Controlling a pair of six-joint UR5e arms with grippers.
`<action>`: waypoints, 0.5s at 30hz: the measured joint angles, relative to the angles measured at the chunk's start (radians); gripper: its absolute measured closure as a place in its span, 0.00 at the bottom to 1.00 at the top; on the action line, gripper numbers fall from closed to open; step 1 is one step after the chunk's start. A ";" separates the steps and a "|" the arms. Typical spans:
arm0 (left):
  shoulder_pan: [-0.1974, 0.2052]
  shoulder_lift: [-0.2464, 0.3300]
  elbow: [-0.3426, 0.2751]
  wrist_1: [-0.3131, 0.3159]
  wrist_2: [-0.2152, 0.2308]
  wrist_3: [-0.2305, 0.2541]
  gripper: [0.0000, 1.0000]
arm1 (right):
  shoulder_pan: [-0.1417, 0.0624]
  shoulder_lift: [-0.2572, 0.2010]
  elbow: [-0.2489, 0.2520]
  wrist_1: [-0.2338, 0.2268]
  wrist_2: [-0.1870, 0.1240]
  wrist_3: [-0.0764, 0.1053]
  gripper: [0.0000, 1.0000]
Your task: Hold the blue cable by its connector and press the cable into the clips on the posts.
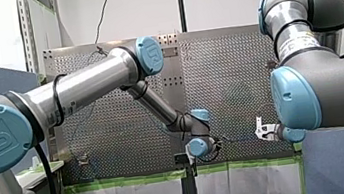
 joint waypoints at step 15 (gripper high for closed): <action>0.027 -0.040 0.058 -0.007 0.025 -0.010 0.95 | 0.000 0.003 -0.006 -0.003 -0.001 0.000 1.00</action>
